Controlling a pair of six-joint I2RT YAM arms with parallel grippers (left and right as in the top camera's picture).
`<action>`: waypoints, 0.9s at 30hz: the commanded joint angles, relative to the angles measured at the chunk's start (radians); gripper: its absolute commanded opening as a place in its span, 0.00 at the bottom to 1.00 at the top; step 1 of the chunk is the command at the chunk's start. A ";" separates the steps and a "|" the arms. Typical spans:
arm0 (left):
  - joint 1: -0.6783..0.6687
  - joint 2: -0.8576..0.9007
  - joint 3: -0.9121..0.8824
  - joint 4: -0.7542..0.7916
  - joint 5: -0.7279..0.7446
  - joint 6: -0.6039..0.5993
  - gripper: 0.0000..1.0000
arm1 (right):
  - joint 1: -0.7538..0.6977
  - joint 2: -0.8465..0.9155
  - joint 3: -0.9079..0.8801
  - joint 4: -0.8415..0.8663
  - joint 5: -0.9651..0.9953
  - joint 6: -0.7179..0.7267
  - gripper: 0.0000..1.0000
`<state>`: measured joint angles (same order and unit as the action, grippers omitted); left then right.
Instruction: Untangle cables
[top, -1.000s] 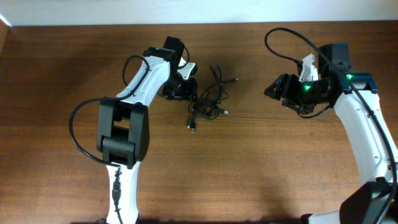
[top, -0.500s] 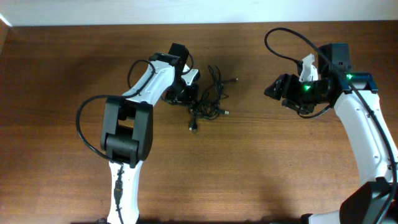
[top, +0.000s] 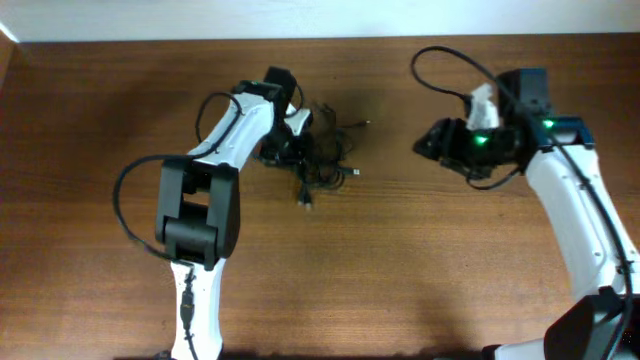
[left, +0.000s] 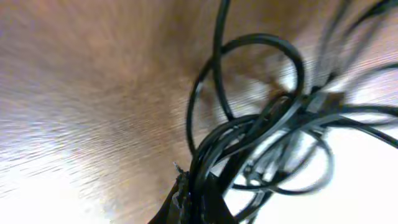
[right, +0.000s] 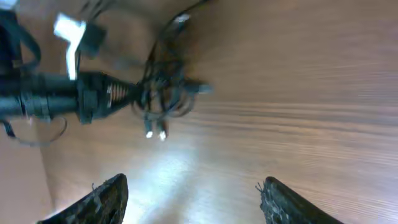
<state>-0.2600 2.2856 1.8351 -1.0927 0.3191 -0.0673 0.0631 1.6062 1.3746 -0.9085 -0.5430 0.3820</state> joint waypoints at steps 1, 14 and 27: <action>0.005 -0.211 0.067 0.000 0.045 0.019 0.00 | 0.137 -0.056 0.017 0.087 -0.052 0.079 0.70; 0.006 -0.332 0.067 0.003 0.397 0.016 0.00 | 0.356 -0.031 0.017 0.322 0.034 0.396 0.67; 0.041 -0.332 0.068 0.037 0.798 0.019 0.00 | 0.282 0.019 0.017 0.315 0.107 0.424 0.62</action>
<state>-0.2268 1.9678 1.8954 -1.0691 0.9661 -0.0677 0.3508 1.6180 1.3781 -0.5968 -0.4557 0.8070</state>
